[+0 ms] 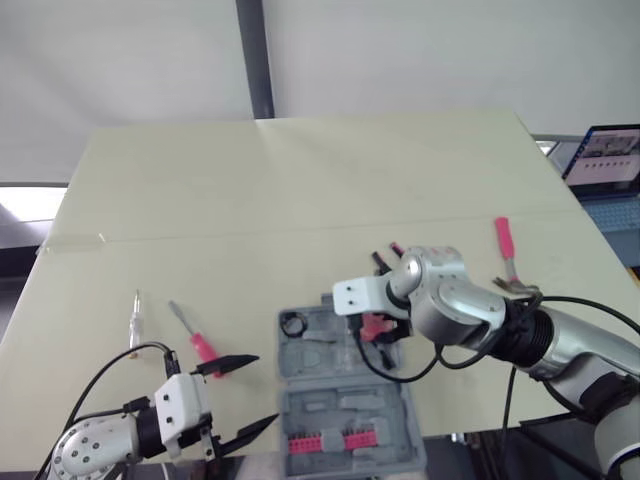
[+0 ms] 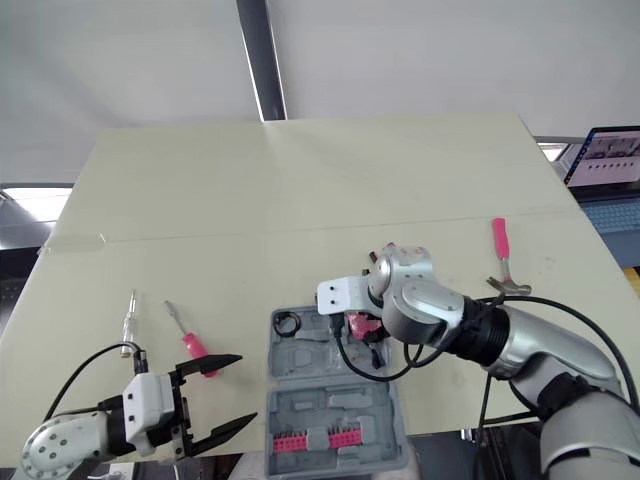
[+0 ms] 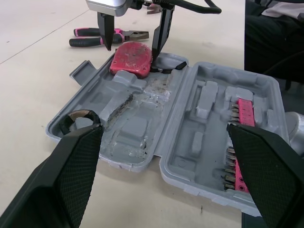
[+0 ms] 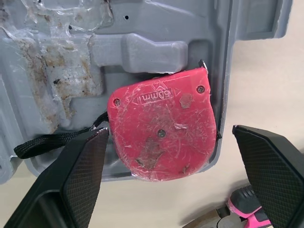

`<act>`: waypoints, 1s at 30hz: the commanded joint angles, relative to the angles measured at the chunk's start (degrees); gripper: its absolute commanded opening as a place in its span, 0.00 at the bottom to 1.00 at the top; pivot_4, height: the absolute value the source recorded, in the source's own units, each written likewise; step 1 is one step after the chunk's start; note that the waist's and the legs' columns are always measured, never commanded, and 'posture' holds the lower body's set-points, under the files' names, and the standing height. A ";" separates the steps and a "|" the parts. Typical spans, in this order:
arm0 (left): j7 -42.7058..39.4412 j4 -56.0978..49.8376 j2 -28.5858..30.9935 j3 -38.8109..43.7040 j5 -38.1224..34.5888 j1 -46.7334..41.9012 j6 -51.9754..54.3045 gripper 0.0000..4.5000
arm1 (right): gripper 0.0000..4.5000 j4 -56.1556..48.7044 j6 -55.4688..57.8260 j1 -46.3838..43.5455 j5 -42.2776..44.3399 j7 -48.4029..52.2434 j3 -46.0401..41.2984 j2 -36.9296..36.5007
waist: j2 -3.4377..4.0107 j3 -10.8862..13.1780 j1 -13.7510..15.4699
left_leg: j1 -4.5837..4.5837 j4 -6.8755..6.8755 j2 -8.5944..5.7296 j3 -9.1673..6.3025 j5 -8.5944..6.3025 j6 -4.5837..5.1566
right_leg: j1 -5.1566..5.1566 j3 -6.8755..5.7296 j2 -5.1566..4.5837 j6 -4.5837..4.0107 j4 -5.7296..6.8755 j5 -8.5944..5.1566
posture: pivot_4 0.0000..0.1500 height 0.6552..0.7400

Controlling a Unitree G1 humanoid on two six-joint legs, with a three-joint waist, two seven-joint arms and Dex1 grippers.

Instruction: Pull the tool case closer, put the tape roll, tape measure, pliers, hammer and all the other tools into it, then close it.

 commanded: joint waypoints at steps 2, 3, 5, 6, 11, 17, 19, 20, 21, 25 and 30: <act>0.63 -2.26 -0.46 -0.01 0.39 0.79 -1.16 1.00 | 0.99 -6.58 1.66 -0.98 3.18 1.82 -7.26 -4.94 | 0.00 0.00 0.05 | -0.01 0.00 0.00 0.00 0.00 0.00 | 0.00 0.00 0.00 0.00 -0.01 0.00 | 1.00 1.00; 0.79 -2.26 -0.52 0.08 0.32 0.74 -1.12 1.00 | 0.99 -7.38 1.58 0.80 4.87 1.62 -10.32 -6.57 | 0.00 0.00 0.03 | -0.01 0.00 0.00 0.00 0.00 0.00 | 0.01 0.00 0.00 0.00 -0.01 0.00 | 1.00 1.00; 1.09 -2.22 -0.67 0.21 0.01 0.58 -0.90 1.00 | 0.99 -8.06 -0.57 6.21 8.83 0.10 -17.60 -8.58 | -0.05 -0.02 0.23 | -0.01 -0.01 0.01 -0.01 0.00 0.00 | 0.02 -0.01 0.00 0.00 -0.03 0.00 | 1.00 1.00; 1.13 -2.18 -0.70 0.26 -0.14 0.42 -0.83 1.00 | 0.99 -7.90 -2.15 9.76 11.56 -0.59 -22.12 -8.46 | -0.11 -0.04 0.31 | 0.00 -0.01 0.01 -0.01 -0.01 0.00 | 0.04 -0.03 0.00 0.00 -0.02 0.00 | 1.00 1.00; 0.71 -1.66 -0.46 0.37 -0.42 -0.65 -0.48 1.00 | 0.47 -1.91 -21.66 25.21 22.69 -6.01 -42.42 -3.83 | -0.22 -0.02 0.23 | 0.02 -0.01 0.01 0.08 -0.02 0.01 | 0.08 -0.04 0.00 0.00 -0.04 0.00 | 1.00 1.00; 0.28 -1.12 -0.19 0.29 -0.43 -1.86 -0.21 1.00 | 0.37 5.08 -34.84 31.71 29.10 -5.33 -48.97 -1.69 | -0.21 -0.01 0.15 | 0.04 -0.01 0.02 0.10 -0.02 0.01 | 0.07 -0.03 0.00 0.00 -0.03 0.00 | 1.00 1.00; 0.23 -1.16 -0.11 0.29 -0.39 -1.96 -0.17 1.00 | 0.37 7.27 -39.11 32.89 30.03 -5.25 -49.79 -1.01 | -0.21 -0.01 0.15 | 0.05 -0.01 0.02 0.10 -0.02 0.01 | 0.08 -0.03 0.00 0.00 -0.04 0.00 | 1.00 1.00; 0.23 -1.22 -0.08 0.33 -0.38 -1.94 -0.14 1.00 | 0.37 8.39 -40.51 33.45 30.54 -5.21 -50.03 -0.64 | -0.21 -0.01 0.14 | 0.05 -0.01 0.02 0.10 -0.02 0.01 | 0.08 -0.03 0.00 0.00 -0.03 0.00 | 1.00 1.00; 0.22 -1.26 -0.04 0.38 -0.33 -1.89 -0.15 1.00 | 0.37 9.34 -41.72 33.91 31.02 -5.11 -50.15 -0.35 | -0.21 -0.01 0.14 | 0.05 -0.01 0.01 0.10 -0.02 0.01 | 0.08 -0.03 0.00 0.00 -0.04 0.00 | 1.00 1.00; 0.12 -1.62 0.29 0.91 -0.49 -1.29 -0.11 1.00 | 0.37 13.74 -46.82 34.99 31.57 -4.85 -49.40 0.48 | -0.22 0.00 0.21 | 0.06 0.01 0.01 0.08 -0.02 0.01 | 0.12 -0.04 -0.01 0.00 -0.03 0.00 | 1.00 1.00; 0.27 -1.73 0.36 1.51 -1.09 -1.27 0.16 1.00 | 0.37 19.59 -51.77 35.25 30.54 -5.31 -48.28 1.63 | -0.21 0.00 0.20 | 0.06 0.01 0.02 0.09 -0.02 0.01 | 0.12 -0.04 0.00 0.00 -0.03 0.00 | 1.00 1.00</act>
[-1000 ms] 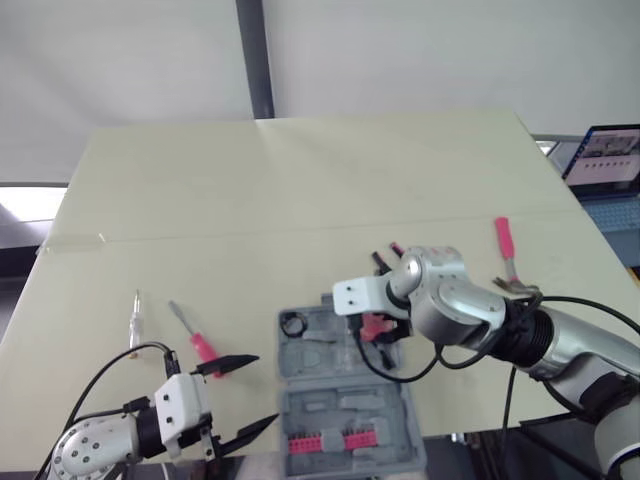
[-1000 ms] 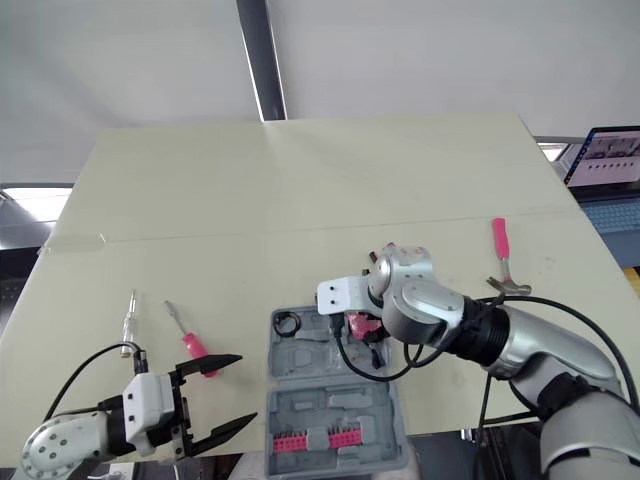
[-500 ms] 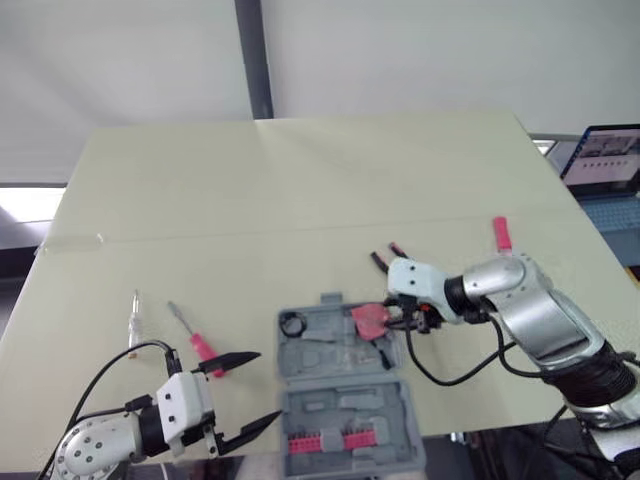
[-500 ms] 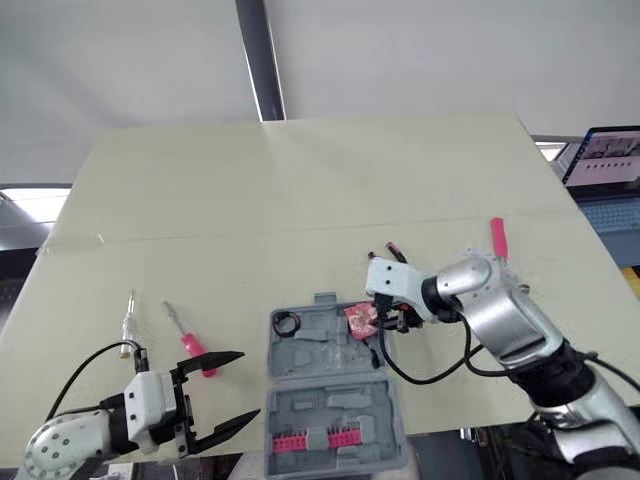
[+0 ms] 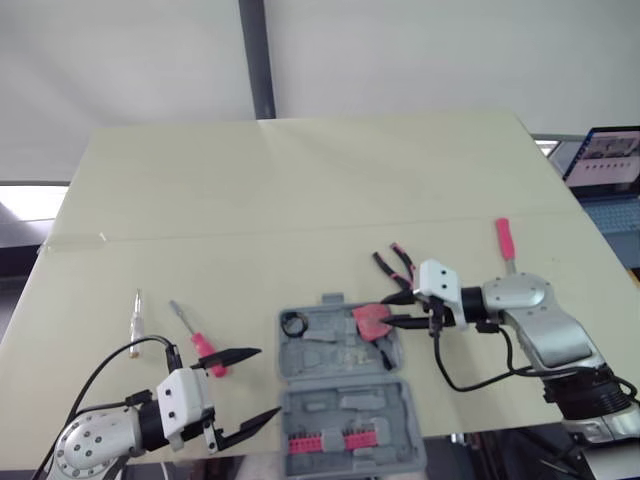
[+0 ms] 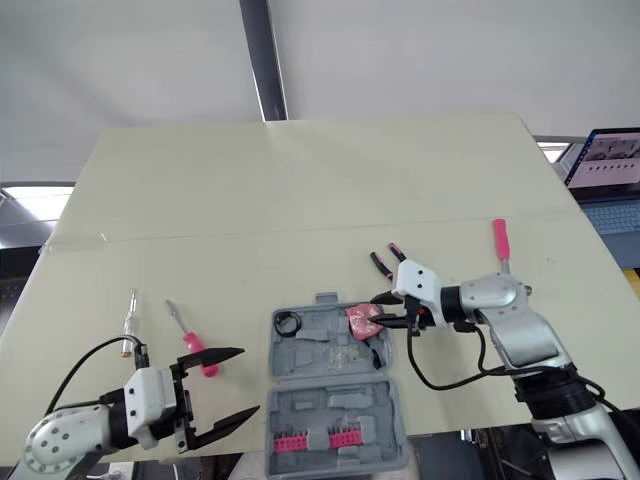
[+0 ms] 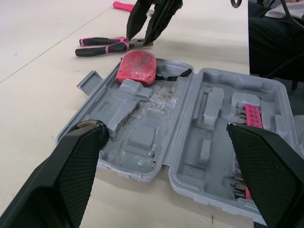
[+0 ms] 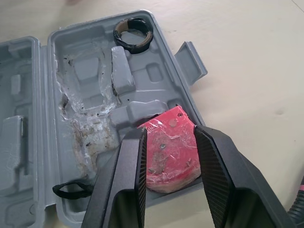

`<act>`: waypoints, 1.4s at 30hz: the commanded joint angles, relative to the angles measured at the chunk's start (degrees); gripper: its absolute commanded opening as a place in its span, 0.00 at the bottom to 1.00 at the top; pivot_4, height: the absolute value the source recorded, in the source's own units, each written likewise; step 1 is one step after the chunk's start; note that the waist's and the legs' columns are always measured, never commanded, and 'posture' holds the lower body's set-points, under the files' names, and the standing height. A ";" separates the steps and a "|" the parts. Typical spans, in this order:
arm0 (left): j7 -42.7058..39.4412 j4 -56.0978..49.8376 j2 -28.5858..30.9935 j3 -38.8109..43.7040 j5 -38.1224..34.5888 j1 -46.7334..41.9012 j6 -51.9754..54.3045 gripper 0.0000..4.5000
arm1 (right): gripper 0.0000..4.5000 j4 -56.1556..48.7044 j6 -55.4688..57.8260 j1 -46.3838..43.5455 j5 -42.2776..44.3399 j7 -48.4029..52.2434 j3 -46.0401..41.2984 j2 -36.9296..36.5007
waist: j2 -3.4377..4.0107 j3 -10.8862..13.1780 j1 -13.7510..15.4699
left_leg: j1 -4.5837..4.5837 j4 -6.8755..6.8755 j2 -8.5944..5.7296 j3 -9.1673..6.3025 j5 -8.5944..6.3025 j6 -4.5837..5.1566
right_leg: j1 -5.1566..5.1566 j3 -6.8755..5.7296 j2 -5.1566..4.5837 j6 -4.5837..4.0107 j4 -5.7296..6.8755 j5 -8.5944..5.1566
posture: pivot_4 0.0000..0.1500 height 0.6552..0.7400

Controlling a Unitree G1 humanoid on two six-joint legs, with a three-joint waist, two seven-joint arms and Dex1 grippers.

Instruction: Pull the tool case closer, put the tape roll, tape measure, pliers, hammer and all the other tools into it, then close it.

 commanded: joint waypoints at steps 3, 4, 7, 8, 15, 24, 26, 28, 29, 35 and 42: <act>0.29 -1.31 0.05 1.45 -1.55 0.57 0.38 1.00 | 0.37 4.10 -4.53 0.55 -0.07 -0.87 -0.34 1.57 | 0.00 0.00 0.02 | 0.00 0.00 0.00 -0.01 0.00 0.00 | 0.01 -0.01 0.00 0.00 0.00 0.00 | 1.00 1.00; 0.20 -1.31 0.13 1.57 -1.60 0.64 0.34 1.00 | 0.37 4.20 -4.37 0.61 -0.01 -1.08 -0.36 1.76 | 0.00 0.00 0.00 | 0.00 0.00 0.00 -0.01 0.00 0.00 | 0.01 -0.01 0.00 0.00 0.00 0.00 | 1.00 1.00; -0.09 -1.37 0.25 1.67 -1.41 0.57 0.47 1.00 | 0.37 5.00 -4.88 1.02 -0.19 -1.44 -0.16 2.30 | 0.00 0.00 0.01 | 0.00 0.00 0.00 -0.01 0.00 0.00 | 0.01 0.00 0.00 0.00 0.00 0.00 | 1.00 1.00; -0.15 -1.36 0.26 1.69 -1.37 0.50 0.55 1.00 | 0.37 5.24 -5.18 1.22 -0.31 -1.53 -0.02 2.44 | 0.00 0.00 0.03 | 0.00 0.00 0.00 -0.01 0.00 0.00 | 0.01 -0.01 0.00 0.00 0.00 0.00 | 1.00 1.00; -0.47 -1.44 0.52 2.00 -1.36 0.16 0.84 1.00 | 0.37 7.40 -5.98 2.21 -1.23 -2.36 0.96 3.70 | 0.00 0.00 0.04 | 0.02 0.00 0.00 -0.01 0.00 0.00 | 0.03 -0.01 0.00 0.00 0.00 0.00 | 1.00 1.00; -0.52 -1.75 0.58 2.22 -1.21 0.25 1.01 1.00 | 0.37 3.86 -2.56 4.50 -1.36 -3.39 1.80 3.52 | -0.01 -0.02 0.05 | 0.05 0.00 0.01 -0.02 0.00 0.00 | 0.06 -0.01 0.00 0.00 0.01 0.00 | 1.00 1.00; -0.53 -1.74 0.57 2.11 -1.11 0.19 0.97 1.00 | 0.37 3.51 -2.06 4.93 -1.71 -3.93 1.96 3.59 | -0.02 -0.03 0.06 | 0.05 0.00 0.01 -0.02 0.00 0.00 | 0.06 -0.01 0.00 0.00 0.01 0.00 | 1.00 1.00; -0.58 -1.75 0.61 2.03 -1.05 0.14 0.96 1.00 | 0.37 3.90 -2.15 5.15 -2.82 -5.01 2.47 3.77 | -0.03 -0.03 0.06 | 0.05 0.00 0.01 -0.02 0.00 0.00 | 0.07 -0.01 0.00 0.00 0.01 0.00 | 1.00 1.00; -0.59 -1.78 0.62 2.02 -1.05 0.13 0.97 1.00 | 0.37 4.04 -2.19 5.19 -3.17 -5.35 2.65 3.79 | -0.04 -0.05 0.05 | 0.06 0.00 0.01 -0.02 0.00 0.00 | 0.08 -0.01 0.00 0.00 0.01 0.00 | 1.00 1.00; -0.61 -1.84 0.66 1.92 -0.96 -0.08 1.00 1.00 | 0.37 4.99 -2.01 6.12 -4.69 -7.21 3.89 3.88 | -0.19 -0.16 0.05 | 0.14 0.00 0.02 -0.02 0.00 0.00 | 0.15 -0.01 0.01 0.00 0.01 0.00 | 1.00 1.00; -0.78 -2.12 0.87 2.17 -1.01 0.09 1.05 1.00 | 0.37 6.41 -1.11 7.19 -6.98 -8.38 5.92 3.04 | -0.26 -0.27 0.10 | 0.15 0.00 0.02 -0.03 0.00 0.00 | 0.18 -0.01 0.01 0.00 0.00 0.00 | 1.00 1.00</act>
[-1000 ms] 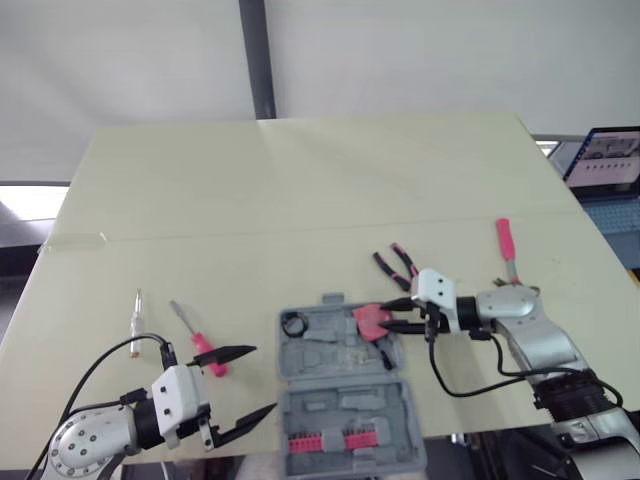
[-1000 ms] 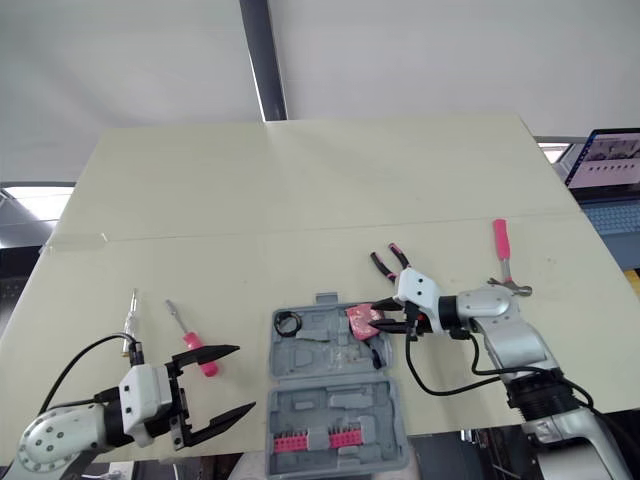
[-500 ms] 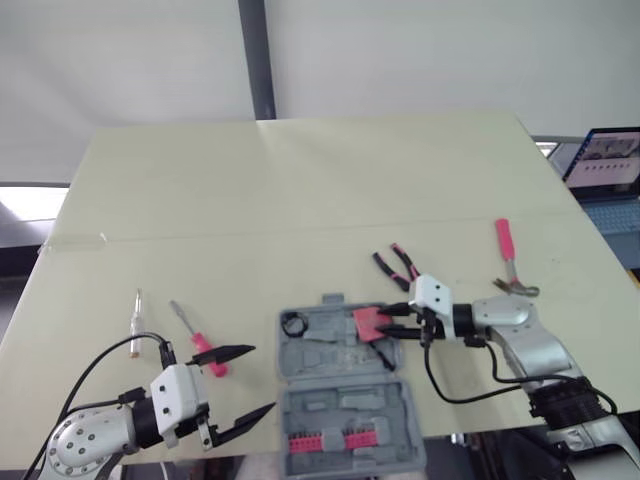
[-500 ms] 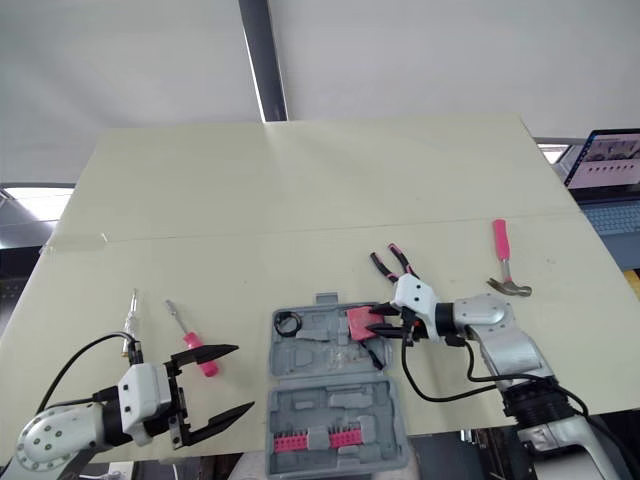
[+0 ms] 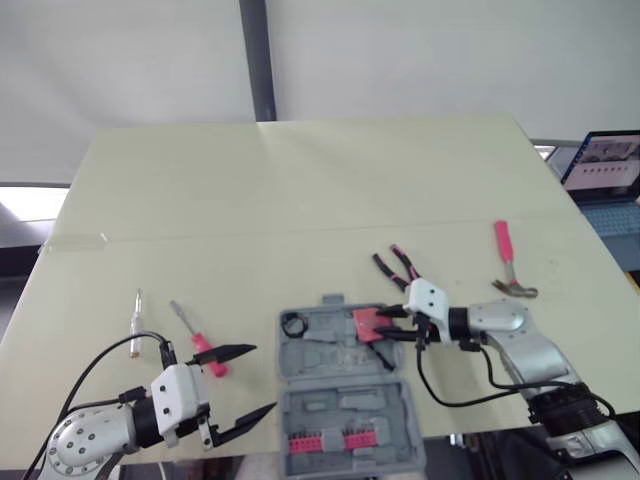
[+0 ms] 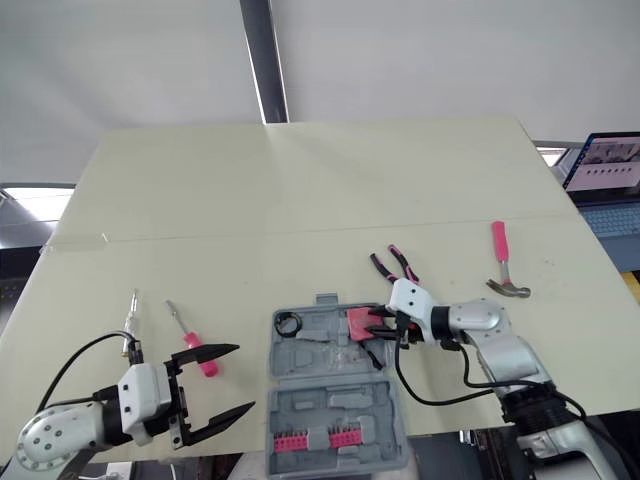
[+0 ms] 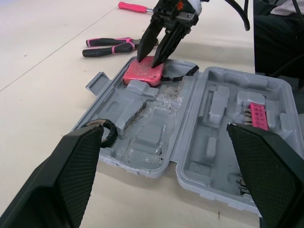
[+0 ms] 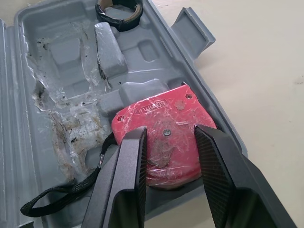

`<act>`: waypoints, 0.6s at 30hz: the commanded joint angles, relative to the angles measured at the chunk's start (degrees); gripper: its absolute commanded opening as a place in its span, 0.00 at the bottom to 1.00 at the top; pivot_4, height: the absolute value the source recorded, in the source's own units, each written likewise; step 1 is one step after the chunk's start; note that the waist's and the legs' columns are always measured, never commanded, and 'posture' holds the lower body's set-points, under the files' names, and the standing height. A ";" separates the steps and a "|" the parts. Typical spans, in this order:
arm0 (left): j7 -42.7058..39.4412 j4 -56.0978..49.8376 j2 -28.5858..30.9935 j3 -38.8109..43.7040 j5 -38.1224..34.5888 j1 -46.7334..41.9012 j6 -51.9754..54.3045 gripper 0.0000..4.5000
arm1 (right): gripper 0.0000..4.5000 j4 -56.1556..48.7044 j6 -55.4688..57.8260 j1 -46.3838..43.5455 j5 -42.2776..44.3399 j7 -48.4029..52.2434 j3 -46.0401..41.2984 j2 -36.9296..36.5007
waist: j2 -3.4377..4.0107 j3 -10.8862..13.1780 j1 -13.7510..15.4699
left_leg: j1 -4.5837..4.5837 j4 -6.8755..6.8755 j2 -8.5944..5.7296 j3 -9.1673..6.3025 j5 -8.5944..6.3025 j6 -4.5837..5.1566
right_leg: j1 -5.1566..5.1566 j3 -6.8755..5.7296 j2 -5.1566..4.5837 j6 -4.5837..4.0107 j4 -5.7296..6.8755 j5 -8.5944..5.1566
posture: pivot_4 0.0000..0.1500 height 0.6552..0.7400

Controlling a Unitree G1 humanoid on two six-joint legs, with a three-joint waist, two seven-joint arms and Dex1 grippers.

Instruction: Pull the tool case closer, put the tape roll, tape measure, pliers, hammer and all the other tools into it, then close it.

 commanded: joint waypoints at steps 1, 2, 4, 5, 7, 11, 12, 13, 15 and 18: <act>-0.34 -1.50 0.51 0.55 -0.63 0.34 -0.15 1.00 | 0.37 3.03 2.48 2.07 -3.85 -0.78 3.17 -0.85 | -0.05 -0.06 0.02 | 0.00 0.00 0.00 0.00 0.00 0.00 | 0.01 0.00 0.00 0.00 0.00 0.00 | 1.00 1.00; -0.34 -1.51 0.56 0.53 -0.63 0.29 -0.14 1.00 | 0.37 3.06 2.57 2.10 -4.01 -0.90 3.30 -0.78 | -0.09 -0.11 0.03 | 0.01 0.00 0.00 -0.01 0.00 0.00 | 0.02 -0.01 0.00 0.00 0.00 0.00 | 1.00 1.00; -0.32 -1.54 0.65 0.49 -0.67 0.12 -0.04 1.00 | 0.37 3.00 3.00 2.14 -4.25 -0.99 3.60 -0.71 | -0.23 -0.23 0.04 | 0.03 0.00 0.00 -0.02 0.00 0.00 | 0.04 -0.02 0.00 0.00 -0.01 0.00 | 1.00 1.00; -0.31 -1.55 0.68 0.47 -0.69 0.01 0.02 1.00 | 0.37 2.97 3.53 2.13 -4.39 -1.01 3.84 -0.74 | -0.24 -0.23 0.04 | 0.05 0.00 0.00 -0.04 0.00 0.00 | 0.08 -0.03 0.00 0.00 -0.01 0.00 | 1.00 1.00; -0.36 -1.60 0.75 0.50 -0.73 -0.03 0.03 1.00 | 0.37 3.01 4.96 2.09 -5.02 -0.88 4.68 -1.04 | -0.34 -0.34 0.04 | 0.06 0.00 0.00 -0.06 0.00 0.00 | 0.11 -0.05 0.00 0.00 -0.03 0.00 | 1.00 1.00; -0.40 -1.64 0.79 0.62 -0.97 -0.10 0.12 1.00 | 0.37 3.53 6.57 1.76 -5.94 -0.87 5.84 -1.37 | -0.47 -0.62 0.06 | 0.19 -0.02 0.01 -0.16 0.00 0.00 | 0.34 -0.15 0.01 -0.01 -0.10 -0.01 | 1.00 1.00; -0.35 -1.66 0.71 0.69 -1.22 -0.16 0.24 1.00 | 0.37 3.73 7.11 1.61 -6.19 -0.79 6.19 -1.44 | -0.47 -0.62 0.10 | 0.35 -0.06 0.02 -0.20 -0.01 -0.01 | 0.56 -0.21 0.01 -0.02 -0.21 -0.01 | 1.00 1.00; -0.24 -1.71 0.59 0.75 -1.50 -0.22 0.42 1.00 | 0.37 3.84 7.53 1.58 -6.19 -0.76 6.30 -1.39 | -0.47 -0.63 0.12 | 0.59 -0.13 0.02 -0.21 -0.05 -0.02 | 0.83 -0.23 0.01 -0.02 -0.30 -0.01 | 1.00 1.00; -0.13 -1.82 0.48 0.80 -1.72 -0.22 0.62 1.00 | 0.37 3.99 8.05 1.58 -6.16 -0.78 6.40 -1.28 | -0.52 -0.73 0.15 | 0.86 -0.18 0.04 -0.20 -0.13 -0.05 | 1.05 -0.21 0.03 -0.05 -0.30 -0.03 | 1.00 1.00; 0.36 -1.91 0.16 1.00 -2.08 -0.37 1.15 1.00 | 0.37 4.07 8.25 1.70 -5.94 -0.86 6.37 -1.17 | -0.55 -0.82 0.15 | 0.91 -0.17 0.07 -0.21 -0.18 -0.05 | 1.08 -0.21 0.05 -0.06 -0.30 -0.03 | 1.00 1.00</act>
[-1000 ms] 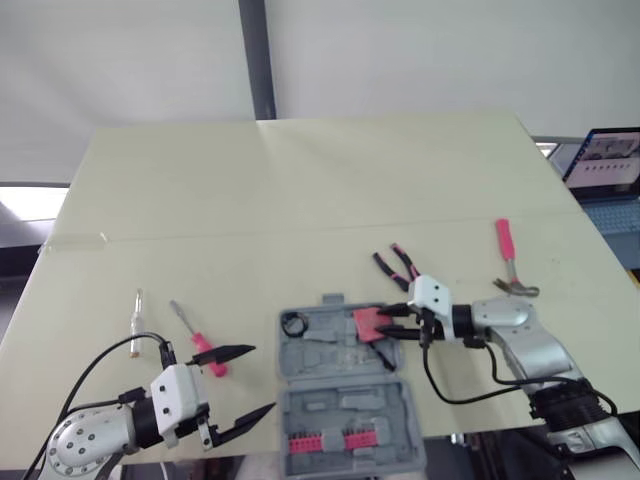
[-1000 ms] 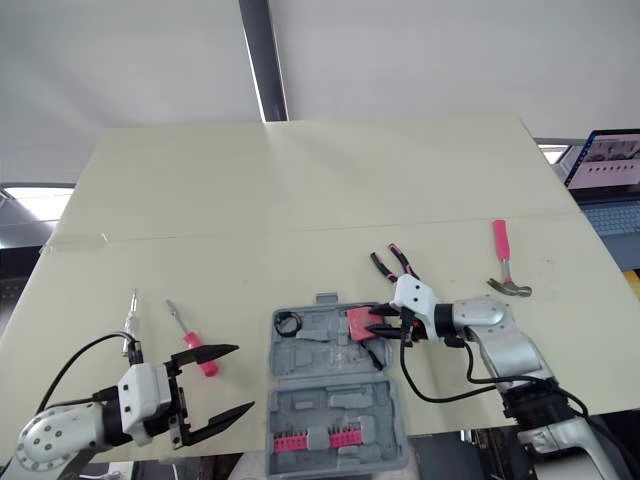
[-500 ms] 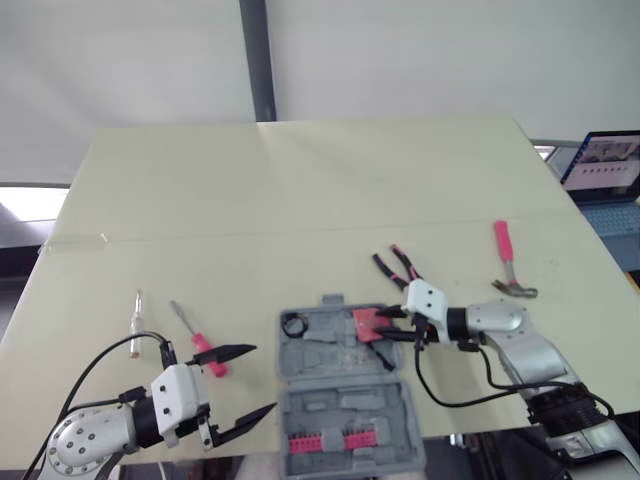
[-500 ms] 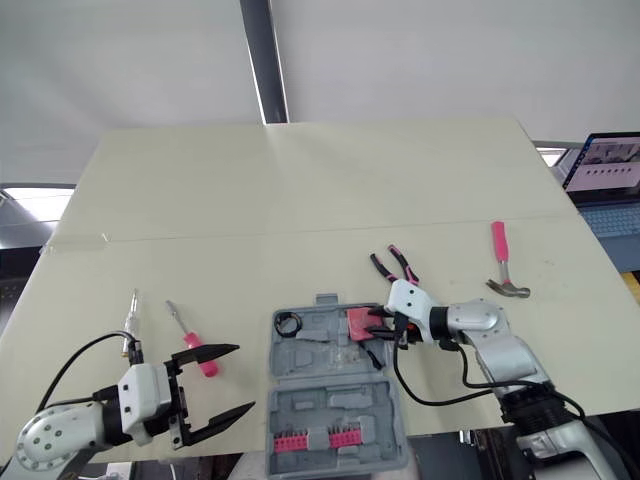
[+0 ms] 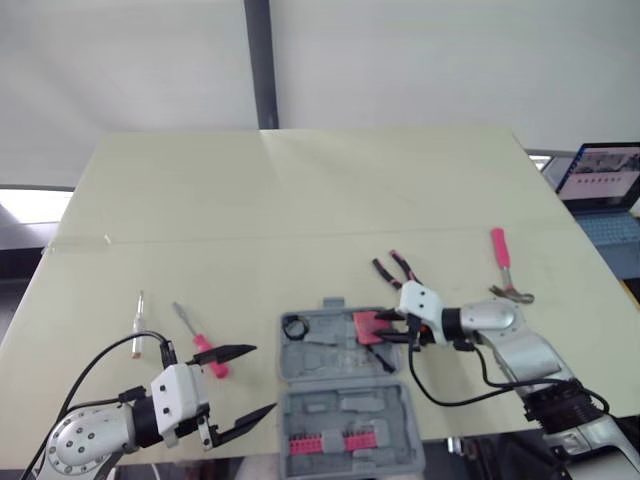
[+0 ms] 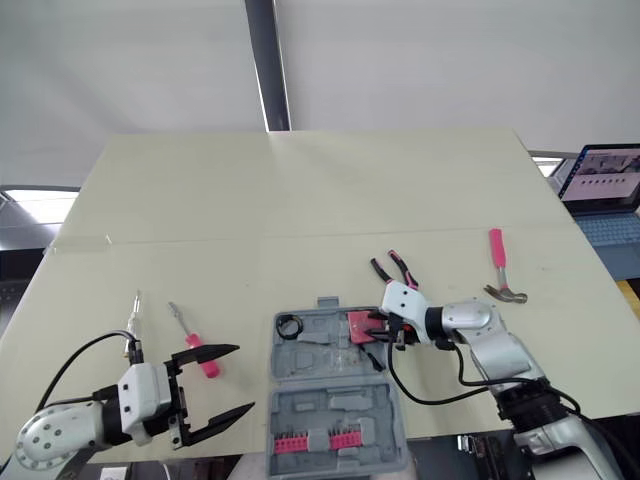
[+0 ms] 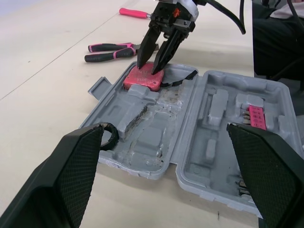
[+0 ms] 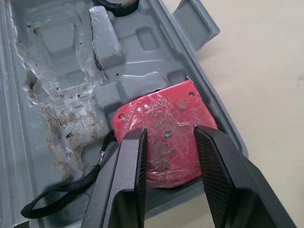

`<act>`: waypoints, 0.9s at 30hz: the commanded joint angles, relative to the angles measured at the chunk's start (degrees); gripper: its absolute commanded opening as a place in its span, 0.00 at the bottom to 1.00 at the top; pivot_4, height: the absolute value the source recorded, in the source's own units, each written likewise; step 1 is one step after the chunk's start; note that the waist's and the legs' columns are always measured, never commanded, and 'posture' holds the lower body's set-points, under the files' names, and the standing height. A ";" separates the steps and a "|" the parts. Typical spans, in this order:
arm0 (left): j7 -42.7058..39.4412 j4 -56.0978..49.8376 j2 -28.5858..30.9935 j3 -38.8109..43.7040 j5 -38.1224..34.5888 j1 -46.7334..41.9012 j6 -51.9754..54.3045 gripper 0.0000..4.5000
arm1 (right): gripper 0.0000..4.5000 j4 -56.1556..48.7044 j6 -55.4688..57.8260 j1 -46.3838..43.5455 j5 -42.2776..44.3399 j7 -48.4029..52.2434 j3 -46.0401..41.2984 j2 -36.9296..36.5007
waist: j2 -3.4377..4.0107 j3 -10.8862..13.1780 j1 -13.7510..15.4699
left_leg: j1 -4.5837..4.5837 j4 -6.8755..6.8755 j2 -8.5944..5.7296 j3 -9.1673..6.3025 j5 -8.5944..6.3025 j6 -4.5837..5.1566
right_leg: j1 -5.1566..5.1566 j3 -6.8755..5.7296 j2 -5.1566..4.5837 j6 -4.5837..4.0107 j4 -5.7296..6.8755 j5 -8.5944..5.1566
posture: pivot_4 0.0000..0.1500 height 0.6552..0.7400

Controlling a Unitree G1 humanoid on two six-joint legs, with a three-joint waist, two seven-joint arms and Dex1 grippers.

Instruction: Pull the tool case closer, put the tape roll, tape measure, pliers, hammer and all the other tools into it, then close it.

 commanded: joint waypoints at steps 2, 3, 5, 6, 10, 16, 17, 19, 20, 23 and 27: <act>0.93 -1.80 -0.50 1.14 -2.01 -0.38 0.80 1.00 | 0.37 4.16 3.94 3.18 -3.51 -0.15 3.77 -0.94 | 0.00 -0.01 0.01 | 0.01 0.00 0.00 0.00 0.00 0.00 | 0.00 0.01 0.00 0.00 0.00 0.00 | 1.00 1.00; 1.12 -1.83 -0.58 1.20 -2.17 -0.47 0.98 1.00 | 0.37 4.15 3.91 3.25 -3.50 -0.15 3.78 -0.94 | -0.01 -0.02 0.02 | 0.01 0.00 0.00 0.00 0.00 0.00 | 0.01 0.00 0.00 0.00 0.00 0.00 | 1.00 1.00; 1.37 -1.86 -0.62 1.33 -2.26 -0.50 1.26 1.00 | 0.37 4.25 3.89 3.41 -3.52 -0.18 3.82 -0.92 | -0.01 -0.02 0.02 | 0.01 0.00 0.00 0.00 -0.01 0.00 | 0.01 0.01 0.00 0.00 0.00 0.00 | 1.00 1.00; 1.47 -1.97 -0.59 1.33 -2.26 -0.53 1.42 1.00 | 0.37 4.30 3.89 3.42 -3.50 -0.15 3.79 -0.96 | -0.01 -0.02 0.02 | 0.01 0.00 0.00 0.00 -0.01 0.00 | 0.01 0.01 0.00 0.00 0.00 0.00 | 1.00 1.00; 1.57 -1.94 -0.49 1.31 -2.39 -0.83 1.83 1.00 | 0.37 4.68 3.93 3.05 -3.46 -0.03 3.82 -0.83 | -0.01 -0.02 0.03 | 0.01 0.00 0.00 0.00 -0.01 0.00 | 0.01 0.01 0.00 0.00 -0.01 0.00 | 1.00 1.00; 1.47 -1.52 -0.57 1.16 -2.38 -1.62 2.18 1.00 | 0.37 5.66 4.03 2.68 -3.82 0.01 4.39 -0.54 | -0.01 -0.02 0.01 | 0.01 0.00 0.00 0.01 -0.01 0.00 | 0.01 0.01 0.00 0.00 -0.02 0.00 | 1.00 1.00; 1.47 -1.53 -0.61 1.16 -2.32 -1.55 2.13 1.00 | 0.37 6.05 3.80 2.79 -4.03 -0.10 4.53 -0.55 | -0.01 -0.02 0.01 | 0.01 0.00 0.00 0.01 -0.01 0.00 | 0.02 0.01 0.00 0.00 -0.02 0.00 | 1.00 1.00; 1.45 -1.60 -0.67 1.14 -2.16 -1.33 1.99 1.00 | 0.37 6.68 3.57 2.86 -4.21 -0.28 4.64 -0.45 | -0.03 -0.03 0.01 | 0.01 0.00 0.00 0.01 -0.01 0.00 | 0.02 0.01 0.00 0.00 -0.02 0.00 | 1.00 1.00; 1.45 -1.67 -0.70 1.10 -2.04 -1.18 1.88 1.00 | 0.37 6.89 3.49 2.89 -4.25 -0.36 4.64 -0.41 | -0.05 -0.05 0.01 | 0.02 0.00 0.00 0.01 -0.01 0.00 | 0.02 0.01 0.00 0.00 -0.03 0.00 | 1.00 1.00; 1.48 -1.66 -0.77 0.96 -1.84 -1.12 1.77 1.00 | 0.37 7.42 3.38 2.70 -4.33 -0.56 4.64 -0.13 | -0.11 -0.10 0.02 | 0.03 0.00 0.01 0.00 -0.01 0.00 | 0.04 0.01 0.00 0.00 -0.03 0.00 | 1.00 1.00; 2.06 -1.97 -1.35 0.91 -2.37 -0.89 2.37 1.00 | 0.37 4.81 3.40 3.16 -0.82 -1.60 0.92 1.21 | -0.12 -0.13 0.02 | 0.04 -0.01 0.03 0.00 -0.03 -0.03 | 0.05 0.00 0.02 -0.01 -0.05 -0.01 | 1.00 1.00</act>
